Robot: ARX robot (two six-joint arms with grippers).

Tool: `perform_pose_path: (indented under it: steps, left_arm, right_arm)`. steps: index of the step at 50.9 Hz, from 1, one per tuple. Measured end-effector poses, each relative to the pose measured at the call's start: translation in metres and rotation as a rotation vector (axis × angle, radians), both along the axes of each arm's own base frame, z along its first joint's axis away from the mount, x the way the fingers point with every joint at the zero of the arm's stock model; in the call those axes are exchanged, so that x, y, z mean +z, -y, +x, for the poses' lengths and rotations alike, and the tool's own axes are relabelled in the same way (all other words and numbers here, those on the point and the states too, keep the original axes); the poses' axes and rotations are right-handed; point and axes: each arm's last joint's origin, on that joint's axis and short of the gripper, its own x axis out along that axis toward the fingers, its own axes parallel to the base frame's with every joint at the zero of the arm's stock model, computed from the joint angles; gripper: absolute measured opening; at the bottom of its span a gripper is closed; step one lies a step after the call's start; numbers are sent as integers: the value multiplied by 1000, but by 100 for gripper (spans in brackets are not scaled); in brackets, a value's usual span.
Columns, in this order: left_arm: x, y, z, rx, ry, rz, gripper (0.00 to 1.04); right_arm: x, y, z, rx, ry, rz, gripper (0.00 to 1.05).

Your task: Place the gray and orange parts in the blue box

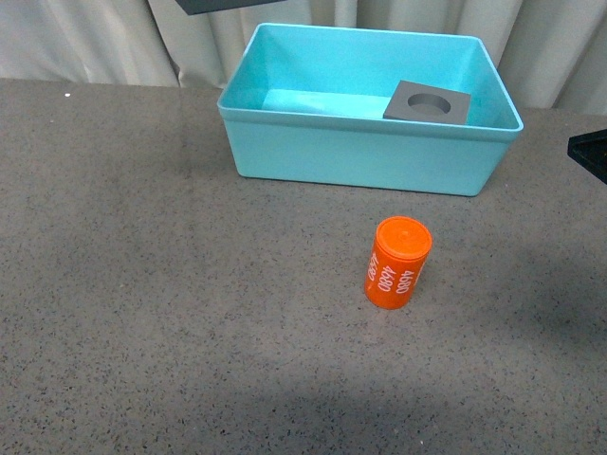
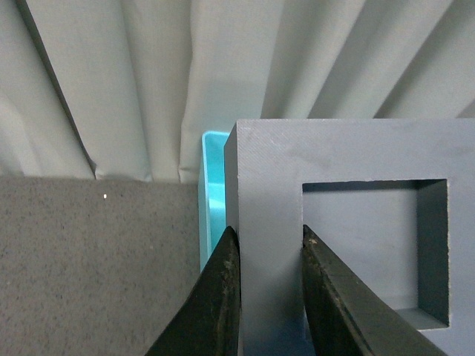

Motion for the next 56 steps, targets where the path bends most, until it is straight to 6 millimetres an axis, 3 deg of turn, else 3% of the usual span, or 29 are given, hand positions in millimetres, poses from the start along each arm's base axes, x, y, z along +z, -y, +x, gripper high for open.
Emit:
perform_pose_path:
  steps: [5, 11, 26, 40, 56]
  left_arm:
    - [-7, 0, 16, -8, 7, -10, 18]
    - [-30, 2, 35, -38, -47, -2, 18]
    - [-53, 9, 62, -81, -117, 14, 18]
    - [-81, 22, 76, -111, -185, 24, 18]
    - [-95, 29, 83, -125, -212, 28, 18]
  right_arm:
    - [0, 0, 0, 0, 0, 0, 95]
    - [0, 0, 0, 0, 0, 0, 95]
    - [0, 0, 0, 0, 0, 0, 95]
    - [0, 0, 0, 0, 0, 0, 95]
    - [0, 0, 0, 0, 0, 0, 95]
